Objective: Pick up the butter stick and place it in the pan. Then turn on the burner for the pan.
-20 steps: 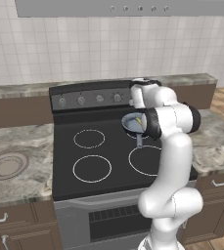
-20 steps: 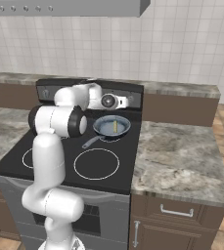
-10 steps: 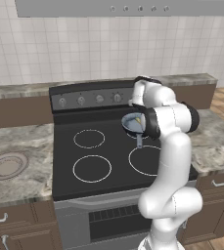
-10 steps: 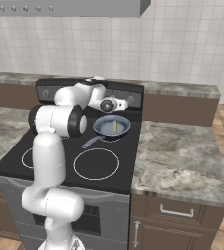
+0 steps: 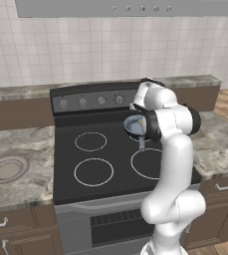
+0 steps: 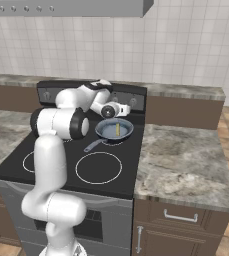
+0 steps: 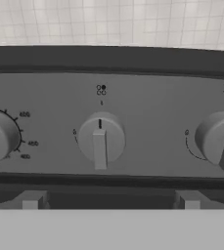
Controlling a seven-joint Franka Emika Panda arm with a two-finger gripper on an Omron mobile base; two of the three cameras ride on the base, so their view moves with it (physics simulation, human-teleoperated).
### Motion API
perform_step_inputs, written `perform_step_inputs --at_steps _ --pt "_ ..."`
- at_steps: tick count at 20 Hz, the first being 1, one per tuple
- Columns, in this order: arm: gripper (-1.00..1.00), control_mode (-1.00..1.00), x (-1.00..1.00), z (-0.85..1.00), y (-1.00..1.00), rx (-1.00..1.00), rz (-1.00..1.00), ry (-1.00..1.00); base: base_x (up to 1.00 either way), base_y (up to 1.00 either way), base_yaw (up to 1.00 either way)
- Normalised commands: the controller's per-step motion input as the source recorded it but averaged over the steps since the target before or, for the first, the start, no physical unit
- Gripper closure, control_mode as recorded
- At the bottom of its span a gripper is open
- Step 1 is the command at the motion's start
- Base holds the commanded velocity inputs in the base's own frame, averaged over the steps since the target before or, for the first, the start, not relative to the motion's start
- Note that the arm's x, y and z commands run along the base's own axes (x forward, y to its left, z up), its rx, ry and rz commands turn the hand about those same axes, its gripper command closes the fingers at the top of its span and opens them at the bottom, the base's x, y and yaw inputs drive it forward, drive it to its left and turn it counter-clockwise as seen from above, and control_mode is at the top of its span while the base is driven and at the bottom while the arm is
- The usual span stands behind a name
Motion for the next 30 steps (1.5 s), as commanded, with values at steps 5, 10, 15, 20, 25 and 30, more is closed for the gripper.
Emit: perform_step_inputs --at_steps 5,10,15,20,25,30 --pt "-1.0 -1.0 0.09 0.0 0.0 0.0 0.0 0.0 0.0 0.0 0.0" --pt "-1.0 -1.0 0.08 0.0 0.0 0.01 0.0 -0.01 0.0 0.0 0.0" --pt "-1.0 -1.0 0.06 0.08 -0.01 0.02 0.0 -0.02 0.0 0.0 0.0" --pt "-1.0 -1.0 0.06 0.03 -0.01 0.01 0.0 -0.08 0.0 0.0 0.0" --pt "-1.0 -1.0 0.01 0.0 0.0 0.0 0.0 -0.05 0.0 0.0 0.0" --pt "-1.0 -1.0 0.0 0.0 0.0 0.0 0.0 0.0 0.0 0.0 0.0"
